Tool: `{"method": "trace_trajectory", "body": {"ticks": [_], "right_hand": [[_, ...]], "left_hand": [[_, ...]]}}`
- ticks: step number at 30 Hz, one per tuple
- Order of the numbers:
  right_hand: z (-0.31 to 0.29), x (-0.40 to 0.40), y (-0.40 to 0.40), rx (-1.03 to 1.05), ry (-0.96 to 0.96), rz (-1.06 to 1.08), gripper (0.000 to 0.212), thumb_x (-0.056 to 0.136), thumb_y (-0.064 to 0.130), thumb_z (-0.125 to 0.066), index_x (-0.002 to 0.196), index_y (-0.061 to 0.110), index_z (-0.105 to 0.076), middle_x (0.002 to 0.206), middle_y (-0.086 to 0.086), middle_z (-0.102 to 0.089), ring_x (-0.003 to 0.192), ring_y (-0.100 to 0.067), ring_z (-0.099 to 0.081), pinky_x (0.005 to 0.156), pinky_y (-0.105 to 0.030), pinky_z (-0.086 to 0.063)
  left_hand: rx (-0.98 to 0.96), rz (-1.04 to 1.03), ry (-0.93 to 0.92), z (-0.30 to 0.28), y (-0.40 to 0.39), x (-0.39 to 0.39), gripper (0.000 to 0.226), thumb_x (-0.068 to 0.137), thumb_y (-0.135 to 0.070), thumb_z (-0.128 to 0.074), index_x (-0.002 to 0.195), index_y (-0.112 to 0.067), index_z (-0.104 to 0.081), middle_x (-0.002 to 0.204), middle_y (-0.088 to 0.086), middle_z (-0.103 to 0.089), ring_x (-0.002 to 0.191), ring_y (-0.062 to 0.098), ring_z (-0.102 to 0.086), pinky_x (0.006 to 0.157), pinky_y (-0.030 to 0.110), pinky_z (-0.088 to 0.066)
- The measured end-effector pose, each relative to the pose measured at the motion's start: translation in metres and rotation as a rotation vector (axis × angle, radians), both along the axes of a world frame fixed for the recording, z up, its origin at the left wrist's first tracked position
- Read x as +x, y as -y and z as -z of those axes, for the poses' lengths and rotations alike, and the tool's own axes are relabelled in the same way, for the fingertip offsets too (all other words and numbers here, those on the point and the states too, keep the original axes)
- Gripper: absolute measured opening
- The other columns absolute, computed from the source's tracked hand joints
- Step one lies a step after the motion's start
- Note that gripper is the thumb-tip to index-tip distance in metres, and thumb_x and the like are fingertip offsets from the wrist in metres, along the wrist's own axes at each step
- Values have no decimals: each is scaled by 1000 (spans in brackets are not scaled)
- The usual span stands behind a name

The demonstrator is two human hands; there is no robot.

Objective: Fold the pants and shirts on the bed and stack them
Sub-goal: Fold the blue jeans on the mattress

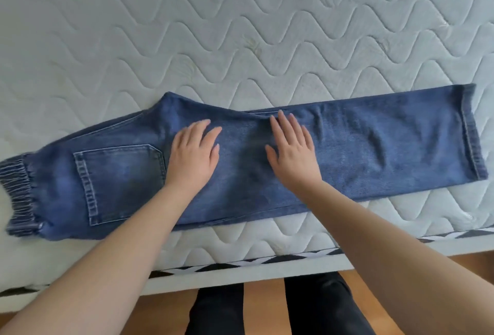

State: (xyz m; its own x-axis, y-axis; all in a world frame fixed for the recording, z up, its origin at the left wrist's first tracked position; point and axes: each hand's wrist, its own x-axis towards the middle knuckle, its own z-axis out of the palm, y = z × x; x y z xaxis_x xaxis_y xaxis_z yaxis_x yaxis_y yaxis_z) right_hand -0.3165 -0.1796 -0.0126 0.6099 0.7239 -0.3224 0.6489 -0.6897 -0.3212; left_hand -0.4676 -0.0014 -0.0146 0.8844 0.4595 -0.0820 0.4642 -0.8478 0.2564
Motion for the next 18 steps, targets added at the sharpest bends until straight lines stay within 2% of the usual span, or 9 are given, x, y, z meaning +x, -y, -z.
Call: {"method": "trace_trajectory", "body": {"ticks": [4,6,8,10,12,14,16,17,18], "right_hand": [[-6,-29,-49,139,-18,-150,49,100,19,-46,148,10,-41,154,-4,-39,144,-24,-31,118,-38,-20],[-7,-40,-62,157,-14,-111,40,97,14,-49,137,10,-53,141,-4,-51,131,-27,-44,108,-36,-27],[-3,-45,-68,100,-65,-53,35,98,16,-46,133,14,-55,137,-3,-50,123,-27,-45,102,-35,-28],[2,-45,-72,27,-139,-9,36,100,21,-43,135,16,-51,138,-1,-45,122,-26,-41,101,-35,-28],[5,-41,-73,0,-215,32,37,100,24,-45,136,17,-50,138,-1,-43,122,-26,-40,100,-36,-28],[7,-39,-71,-23,-230,-5,40,99,26,-48,138,17,-48,138,-3,-42,123,-26,-39,100,-36,-29],[8,-38,-69,-53,-208,-89,45,97,27,-51,140,17,-46,139,-5,-41,125,-27,-39,102,-38,-30],[9,-38,-68,-57,-215,-95,47,96,28,-52,141,17,-45,139,-5,-41,125,-27,-38,103,-38,-30],[9,-37,-68,-51,-237,-70,47,96,28,-53,141,18,-46,140,-5,-41,126,-27,-38,103,-39,-30]], "left_hand": [[-123,-349,-102,-3,-59,10,53,96,-24,-59,145,-11,-44,144,14,-47,132,35,-44,108,48,-34],[-258,-481,-153,-2,-86,14,65,93,-32,-65,149,-15,-36,142,12,-47,131,32,-44,106,48,-37],[-368,-533,-203,-3,-107,16,75,84,-40,-74,146,-19,-38,140,10,-49,129,30,-47,103,49,-41],[-432,-503,-285,-5,-123,15,72,76,-45,-81,136,-20,-49,135,7,-56,123,30,-53,100,49,-46],[-510,-471,-328,-7,-132,11,61,72,-41,-85,122,-21,-56,123,6,-62,113,29,-57,94,42,-48],[-517,-405,-338,-11,-131,7,42,73,-37,-86,104,-24,-61,102,3,-62,99,28,-57,79,34,-44],[-370,-246,-296,-19,-122,3,18,81,-32,-78,87,-24,-63,80,-4,-52,88,31,-58,67,33,-38],[-268,-151,-255,-21,-116,0,10,84,-26,-74,88,-19,-67,77,-3,-48,85,33,-58,66,35,-39],[-172,-66,-195,-23,-109,-6,12,84,-16,-71,96,-15,-72,79,1,-48,84,35,-57,67,38,-41]]}}
